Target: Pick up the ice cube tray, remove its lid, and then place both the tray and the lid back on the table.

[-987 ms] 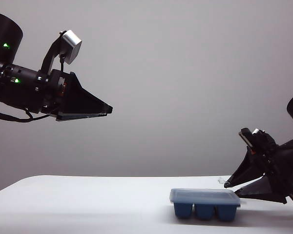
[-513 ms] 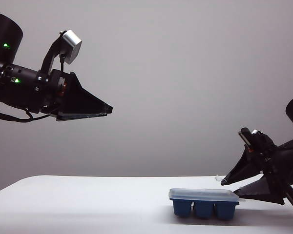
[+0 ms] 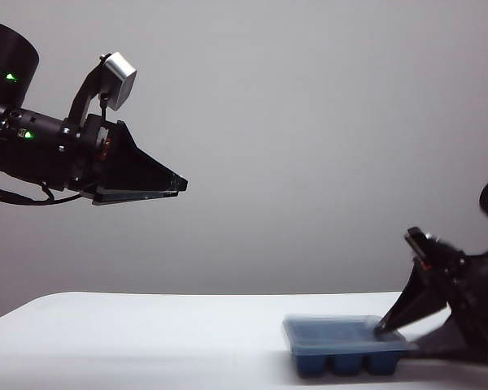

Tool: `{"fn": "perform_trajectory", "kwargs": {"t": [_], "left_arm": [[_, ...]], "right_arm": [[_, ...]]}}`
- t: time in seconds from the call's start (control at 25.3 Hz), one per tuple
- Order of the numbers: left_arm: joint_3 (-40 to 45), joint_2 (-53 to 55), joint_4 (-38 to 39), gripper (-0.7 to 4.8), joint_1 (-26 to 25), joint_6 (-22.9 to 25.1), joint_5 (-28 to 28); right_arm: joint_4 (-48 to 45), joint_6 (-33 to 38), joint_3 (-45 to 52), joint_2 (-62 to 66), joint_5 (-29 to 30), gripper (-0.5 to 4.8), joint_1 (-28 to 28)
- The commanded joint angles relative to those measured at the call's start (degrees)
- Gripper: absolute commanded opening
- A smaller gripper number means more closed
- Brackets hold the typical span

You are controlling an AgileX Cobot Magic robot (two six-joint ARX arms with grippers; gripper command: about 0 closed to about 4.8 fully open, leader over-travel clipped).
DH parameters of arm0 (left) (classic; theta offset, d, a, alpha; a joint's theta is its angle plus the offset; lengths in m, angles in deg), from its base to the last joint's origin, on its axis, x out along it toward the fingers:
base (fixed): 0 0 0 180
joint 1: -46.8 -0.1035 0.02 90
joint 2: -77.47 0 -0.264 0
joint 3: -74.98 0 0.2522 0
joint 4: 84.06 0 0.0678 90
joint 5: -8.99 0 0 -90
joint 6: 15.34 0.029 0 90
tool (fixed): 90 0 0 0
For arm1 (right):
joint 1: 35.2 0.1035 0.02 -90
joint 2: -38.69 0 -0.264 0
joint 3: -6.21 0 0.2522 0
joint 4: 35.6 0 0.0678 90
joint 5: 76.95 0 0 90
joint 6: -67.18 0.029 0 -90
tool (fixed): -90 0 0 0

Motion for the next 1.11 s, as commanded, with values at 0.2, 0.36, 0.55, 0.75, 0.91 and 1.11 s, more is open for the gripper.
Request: {"fn": "perform_trajectory", "kwargs": {"t": [0.2,0.36,0.55,0.75,0.91,1.11], "left_arm": [[-0.13,-0.17,-0.20,1.61,0.04,-0.74,-0.42],[-0.13,-0.17,-0.20,1.61,0.07,-0.76,-0.42],[-0.13,-0.17,-0.17,1.61,0.07,-0.76,-0.42],[-0.13,-0.17,-0.39,1.62,0.07,-0.74,-0.50],[-0.15,-0.20,-2.86,2.95,0.07,-0.79,-3.72],[-0.13,-0.24,-7.82,4.79,0.07,-0.79,-5.77]], "right_arm": [[3.80,-0.09,0.11,-0.52,-1.95,1.75,-1.11],[2.60,-0.09,0.11,-0.52,-1.64,1.02,-0.92],[0.55,0.17,0.11,-0.52,1.22,0.10,-0.92],[-1.01,1.25,-0.68,-0.57,4.57,-0.08,-0.94],[-0.87,4.15,-4.42,-2.47,8.94,-0.08,-0.92],[-0.66,8.37,-7.93,-8.26,11.69,-0.08,-0.92]]}}
